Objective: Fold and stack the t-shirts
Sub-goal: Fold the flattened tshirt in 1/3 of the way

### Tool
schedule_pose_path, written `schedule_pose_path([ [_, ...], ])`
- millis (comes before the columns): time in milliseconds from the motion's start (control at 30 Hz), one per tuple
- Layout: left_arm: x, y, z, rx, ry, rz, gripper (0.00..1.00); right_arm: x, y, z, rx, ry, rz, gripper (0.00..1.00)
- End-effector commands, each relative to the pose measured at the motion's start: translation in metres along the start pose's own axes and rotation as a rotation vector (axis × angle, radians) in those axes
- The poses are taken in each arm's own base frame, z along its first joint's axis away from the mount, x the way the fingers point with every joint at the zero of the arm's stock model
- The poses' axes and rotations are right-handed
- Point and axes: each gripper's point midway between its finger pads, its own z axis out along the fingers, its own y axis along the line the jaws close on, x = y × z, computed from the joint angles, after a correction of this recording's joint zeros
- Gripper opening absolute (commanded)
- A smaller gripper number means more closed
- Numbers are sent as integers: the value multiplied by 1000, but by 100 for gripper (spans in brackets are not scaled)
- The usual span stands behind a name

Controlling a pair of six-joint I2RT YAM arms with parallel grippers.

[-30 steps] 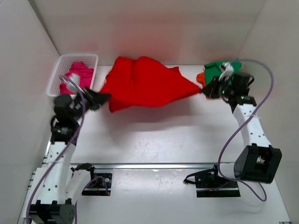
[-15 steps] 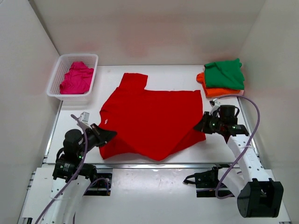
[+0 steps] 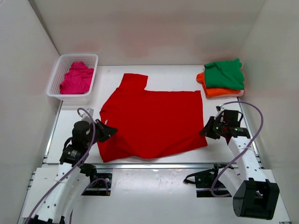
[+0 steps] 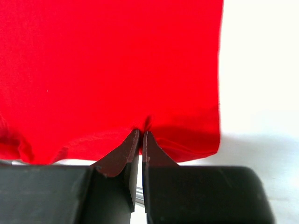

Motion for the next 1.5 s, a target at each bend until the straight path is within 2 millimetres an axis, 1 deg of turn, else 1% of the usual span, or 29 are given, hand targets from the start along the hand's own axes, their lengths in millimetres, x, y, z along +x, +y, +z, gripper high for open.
schedule_pose_path([
  [0,-45,-17,7,-7,-136,89,0,-2,-9,0,32,-18,30,0],
  [33,-52,-17,8,-13,-152,111,0,-4,-11,1,41,-23,34,0],
  [100,-63,-9,15,-46,-166,117,0,-7,-13,0,50,-34,42,0],
  [133,-66,-14,15,-34,-168,125,0,-6,-15,3,53,-33,43,0],
  [167,-71,-11,20,-34,-167,118,0,-10,-18,3,66,-44,48,0],
  [233,-77,-8,27,-42,-176,120,0,-10,-21,5,71,-39,55,0],
  [267,-84,-11,29,-31,-191,121,0,-15,-22,5,82,-53,55,0],
  [333,-87,-13,39,-25,-171,129,0,-16,-23,5,82,-53,60,0],
  [367,-92,-20,40,0,-177,144,0,-13,-24,7,81,-45,60,0],
  [433,-97,-24,52,14,-159,158,0,-15,-25,8,86,-48,67,0],
  [467,-99,-27,56,16,-151,167,0,-12,-27,10,89,-37,66,0],
  [533,-105,-31,62,31,-147,189,0,-16,-28,10,101,-50,64,0],
  [600,-110,-30,68,23,-141,204,0,-14,-29,11,100,-43,80,0],
  [633,-108,-31,71,31,-124,219,0,-19,-30,11,106,-53,69,0],
  [667,-113,-31,73,22,-133,232,0,-14,-32,13,110,-40,77,0],
  [700,-115,-31,73,25,-135,240,0,-21,-31,10,108,-65,78,0],
  [767,-121,-26,78,-1,-145,254,0,-23,-33,11,121,-75,71,0],
  [800,-123,-29,78,3,-149,266,0,-24,-34,11,124,-81,79,0],
  [833,-122,-24,82,-9,-145,261,0,-22,-35,12,124,-74,76,0],
  [867,-125,-26,84,-7,-147,270,0,-21,-38,13,133,-74,87,0],
  [933,-125,-22,89,-15,-137,271,0,-23,-39,14,135,-75,85,0],
  [967,-120,-22,92,-13,-116,272,0,-26,-40,14,142,-82,89,0],
  [1000,-122,-20,93,-16,-119,277,0,-26,-39,15,131,-83,82,0],
  [1067,-116,-10,102,-33,-86,265,0,-26,-41,19,137,-83,82,0],
  [1200,-111,-1,120,-24,-31,236,0,-33,-40,23,131,-94,84,0],
  [1267,-109,4,125,-19,-13,221,0,-32,-43,26,142,-86,94,0],
  [1367,-110,4,134,-21,5,206,0,-34,-43,28,144,-86,87,1],
  [1400,-118,0,138,-9,-14,216,0,-33,-45,30,148,-84,91,0],
  [1467,-123,-5,143,0,-16,222,0,-27,-46,32,151,-68,101,0],
])
